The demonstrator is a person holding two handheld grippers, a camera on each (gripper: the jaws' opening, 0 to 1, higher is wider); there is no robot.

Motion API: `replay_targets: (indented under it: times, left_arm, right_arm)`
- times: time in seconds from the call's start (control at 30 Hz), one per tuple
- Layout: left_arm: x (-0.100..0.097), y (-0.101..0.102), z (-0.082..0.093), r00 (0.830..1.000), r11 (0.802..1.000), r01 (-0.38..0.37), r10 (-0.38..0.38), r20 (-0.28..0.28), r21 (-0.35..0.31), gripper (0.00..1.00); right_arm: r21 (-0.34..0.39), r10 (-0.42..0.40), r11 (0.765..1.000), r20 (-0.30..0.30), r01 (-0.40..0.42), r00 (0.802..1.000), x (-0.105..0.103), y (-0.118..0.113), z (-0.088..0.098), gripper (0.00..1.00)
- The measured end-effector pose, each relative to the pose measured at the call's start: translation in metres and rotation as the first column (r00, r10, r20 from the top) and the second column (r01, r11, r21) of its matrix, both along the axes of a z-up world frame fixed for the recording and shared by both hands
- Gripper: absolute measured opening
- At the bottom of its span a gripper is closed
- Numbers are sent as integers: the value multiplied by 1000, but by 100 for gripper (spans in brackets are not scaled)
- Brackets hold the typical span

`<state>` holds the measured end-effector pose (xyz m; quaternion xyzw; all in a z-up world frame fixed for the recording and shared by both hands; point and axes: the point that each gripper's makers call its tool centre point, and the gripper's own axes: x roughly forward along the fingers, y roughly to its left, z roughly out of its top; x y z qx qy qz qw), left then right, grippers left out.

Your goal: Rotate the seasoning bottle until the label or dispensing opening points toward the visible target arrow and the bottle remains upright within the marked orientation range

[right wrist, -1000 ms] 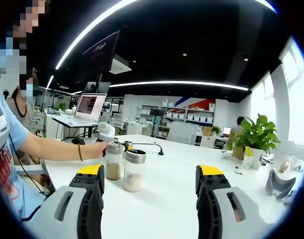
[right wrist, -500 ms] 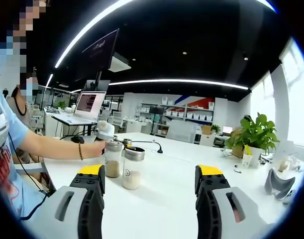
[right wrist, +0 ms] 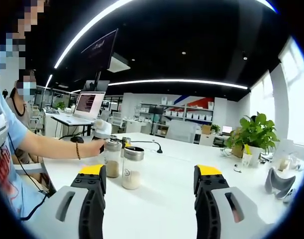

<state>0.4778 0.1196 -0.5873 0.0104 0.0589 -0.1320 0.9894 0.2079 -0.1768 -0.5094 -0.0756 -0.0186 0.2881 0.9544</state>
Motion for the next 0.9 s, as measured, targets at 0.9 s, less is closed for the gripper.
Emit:
replay_targets:
  times: [0.9]
  left_arm:
    - [-52, 3, 23, 991, 991, 130, -127, 52, -44, 35]
  right_arm:
    - [-5, 0, 1000, -20, 0, 1000, 3, 3, -6, 72]
